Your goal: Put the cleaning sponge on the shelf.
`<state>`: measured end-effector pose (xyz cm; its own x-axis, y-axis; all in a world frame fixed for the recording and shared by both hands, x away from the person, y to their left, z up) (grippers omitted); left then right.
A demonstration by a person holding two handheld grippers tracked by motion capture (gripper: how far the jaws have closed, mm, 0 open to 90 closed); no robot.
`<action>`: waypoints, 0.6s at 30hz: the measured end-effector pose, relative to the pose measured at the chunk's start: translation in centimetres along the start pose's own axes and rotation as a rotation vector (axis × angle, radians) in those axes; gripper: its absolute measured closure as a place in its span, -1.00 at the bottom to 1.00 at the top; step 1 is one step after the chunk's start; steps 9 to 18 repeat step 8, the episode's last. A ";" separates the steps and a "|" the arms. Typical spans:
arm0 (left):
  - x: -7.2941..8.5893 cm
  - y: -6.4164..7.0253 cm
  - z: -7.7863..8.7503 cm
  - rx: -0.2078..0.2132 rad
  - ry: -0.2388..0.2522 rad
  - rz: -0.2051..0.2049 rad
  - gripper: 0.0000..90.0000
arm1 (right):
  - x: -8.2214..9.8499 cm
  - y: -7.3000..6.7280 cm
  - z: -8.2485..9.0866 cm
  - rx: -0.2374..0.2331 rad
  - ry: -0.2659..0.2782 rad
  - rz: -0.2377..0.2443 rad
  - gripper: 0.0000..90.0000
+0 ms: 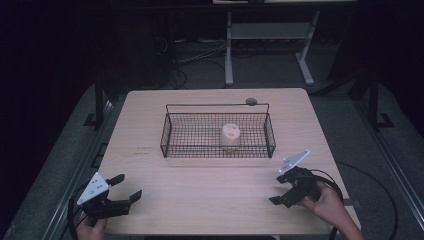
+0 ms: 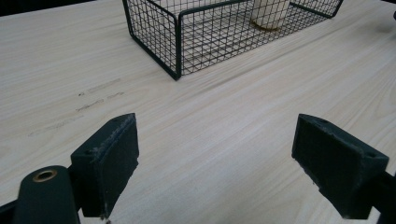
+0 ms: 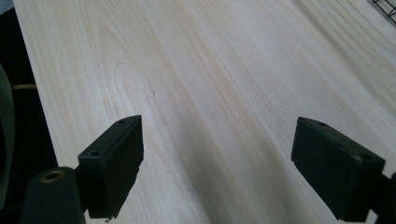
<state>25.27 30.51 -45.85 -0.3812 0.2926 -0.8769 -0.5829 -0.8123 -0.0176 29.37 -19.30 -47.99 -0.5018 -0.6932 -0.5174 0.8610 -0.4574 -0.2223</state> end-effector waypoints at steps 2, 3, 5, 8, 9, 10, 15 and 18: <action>0.0 0.0 0.0 0.001 -0.001 0.001 -0.69 | 0.2 -0.1 0.0 0.003 0.009 -0.003 -0.64; 0.0 0.0 0.0 0.001 -0.002 -0.001 -0.69 | 0.4 -0.3 0.1 0.009 0.019 -0.003 -0.64; 0.0 0.0 0.0 0.001 -0.001 0.000 -0.69 | 0.5 -0.5 0.1 0.009 0.031 -0.008 -0.64; 0.0 0.0 0.0 0.000 0.000 -0.001 -0.69 | 0.7 -1.1 0.1 0.014 0.047 -0.006 -0.64; 0.0 0.0 0.0 0.000 0.000 -0.001 -0.69 | 0.7 -1.1 0.1 0.014 0.047 -0.006 -0.64; 0.0 0.0 0.0 0.000 0.000 -0.001 -0.69 | 0.7 -1.1 0.1 0.014 0.047 -0.006 -0.64; 0.0 0.0 0.0 0.000 0.000 -0.001 -0.69 | 0.7 -1.1 0.1 0.014 0.047 -0.006 -0.64; 0.0 0.0 0.0 0.000 0.000 -0.001 -0.69 | 0.7 -1.1 0.1 0.014 0.047 -0.006 -0.64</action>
Point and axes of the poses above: each handheld gripper's, and its own axes: z roughly backward along the jaws, x roughly out of its underside, y roughly to its right, the point moved 5 cm from there along -z, roughly forward along the jaws, and after that the axes turned 3 degrees about -x, right-handed, at the moved point
